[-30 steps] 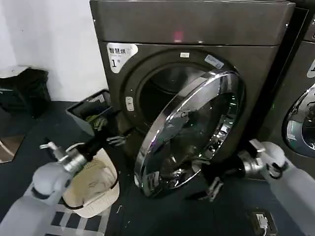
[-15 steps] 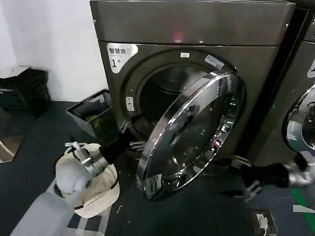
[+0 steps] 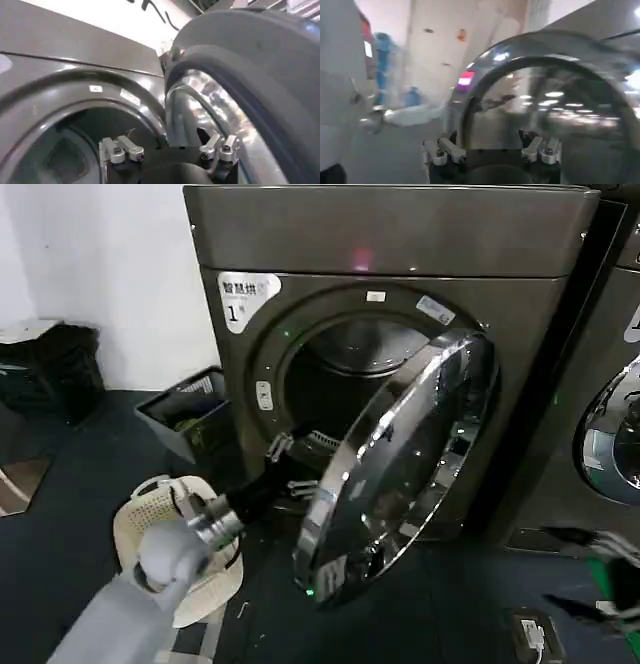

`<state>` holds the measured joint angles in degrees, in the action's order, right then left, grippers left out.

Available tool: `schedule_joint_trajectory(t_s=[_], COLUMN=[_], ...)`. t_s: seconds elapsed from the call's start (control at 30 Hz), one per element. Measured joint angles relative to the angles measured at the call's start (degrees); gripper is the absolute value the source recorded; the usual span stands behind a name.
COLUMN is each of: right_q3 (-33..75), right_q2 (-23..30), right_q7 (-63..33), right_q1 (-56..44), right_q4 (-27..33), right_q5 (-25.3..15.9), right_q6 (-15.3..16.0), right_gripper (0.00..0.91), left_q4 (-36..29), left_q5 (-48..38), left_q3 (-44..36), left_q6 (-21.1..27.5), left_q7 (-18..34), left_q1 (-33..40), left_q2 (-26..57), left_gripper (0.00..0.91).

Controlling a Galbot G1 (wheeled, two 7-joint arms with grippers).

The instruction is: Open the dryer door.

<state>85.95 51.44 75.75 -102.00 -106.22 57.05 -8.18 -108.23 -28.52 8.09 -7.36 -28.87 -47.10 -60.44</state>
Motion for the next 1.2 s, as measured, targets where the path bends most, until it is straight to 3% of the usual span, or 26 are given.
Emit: schedule_joint_trajectory(t_s=[0.2,0.37,0.47,0.57,0.77,1.03,1.2], right_q3=[10.86,17.28,19.75,21.88,25.61,29.01,31.21], right_q2=[6.24,10.64,13.16,15.44,19.32,23.67,25.85], right_q7=[-12.91,-27.78,-37.25,-47.55,-67.22,-82.41,-88.93], right_q1=[-5.22,-6.6,-7.54,-7.74,-8.09,-7.42,-6.44], right_q4=[3.76,7.26,8.64,9.43,9.77,10.68,11.14], right_q5=[-3.77,-9.51,-13.11,-17.33,-24.48,-31.61,-35.15], right_q6=[-9.05,-12.16,-12.46,-10.26,-2.32,3.25,9.0], right_gripper=[0.907,0.907,0.907,0.907,0.907,0.907,0.907], left_q4=[0.62,1.25,1.55,1.97,2.88,4.43,6.0], left_q5=[0.65,2.08,2.65,3.25,3.88,4.98,7.56], left_q3=[-2.3,-4.96,-6.65,-8.48,-12.17,-16.54,-20.18], left_q6=[0.17,0.36,0.41,0.4,1.03,1.45,1.58], left_q7=[1.16,2.83,4.27,5.09,7.27,10.41,15.03], left_q1=[1.62,3.09,3.79,4.45,5.91,8.06,9.66], left_q2=[-1.33,-2.73,-3.81,-4.66,-6.37,-8.93,-11.34], left_gripper=[0.907,0.907,0.907,0.907,0.907,0.907,0.907])
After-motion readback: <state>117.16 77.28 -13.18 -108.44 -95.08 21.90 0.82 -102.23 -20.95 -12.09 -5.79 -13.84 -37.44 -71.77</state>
